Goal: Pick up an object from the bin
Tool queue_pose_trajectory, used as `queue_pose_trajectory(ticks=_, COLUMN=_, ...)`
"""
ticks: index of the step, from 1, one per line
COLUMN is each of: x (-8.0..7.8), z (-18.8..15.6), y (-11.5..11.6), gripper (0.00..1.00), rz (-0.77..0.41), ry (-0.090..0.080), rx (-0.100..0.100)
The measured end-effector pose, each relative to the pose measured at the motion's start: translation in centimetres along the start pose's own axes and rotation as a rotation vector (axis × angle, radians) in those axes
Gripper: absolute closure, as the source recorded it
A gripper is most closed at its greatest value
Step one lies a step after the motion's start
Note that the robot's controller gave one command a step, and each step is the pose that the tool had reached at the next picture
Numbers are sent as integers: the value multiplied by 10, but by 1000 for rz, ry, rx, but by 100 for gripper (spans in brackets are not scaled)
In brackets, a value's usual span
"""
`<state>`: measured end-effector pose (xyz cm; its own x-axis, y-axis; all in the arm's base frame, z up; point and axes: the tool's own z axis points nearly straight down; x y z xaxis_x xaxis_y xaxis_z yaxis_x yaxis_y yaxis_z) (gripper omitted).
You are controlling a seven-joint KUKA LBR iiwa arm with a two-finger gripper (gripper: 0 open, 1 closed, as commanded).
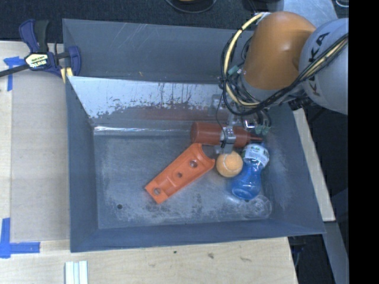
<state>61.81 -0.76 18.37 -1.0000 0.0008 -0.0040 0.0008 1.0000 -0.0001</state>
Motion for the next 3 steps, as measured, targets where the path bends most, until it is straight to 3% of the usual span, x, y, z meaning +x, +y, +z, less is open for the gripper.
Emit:
queue_pose_trajectory(ticks=1, x=9, z=57, y=26, gripper=0, rz=116, ry=-5, rx=-1)
queue_pose_trajectory(ticks=2, x=5, z=71, y=27, gripper=0, rz=-77, ry=-6, rx=1)
queue_pose_trajectory(ticks=3, x=8, z=110, y=41, gripper=100, rz=18, ry=-13, rx=-3)
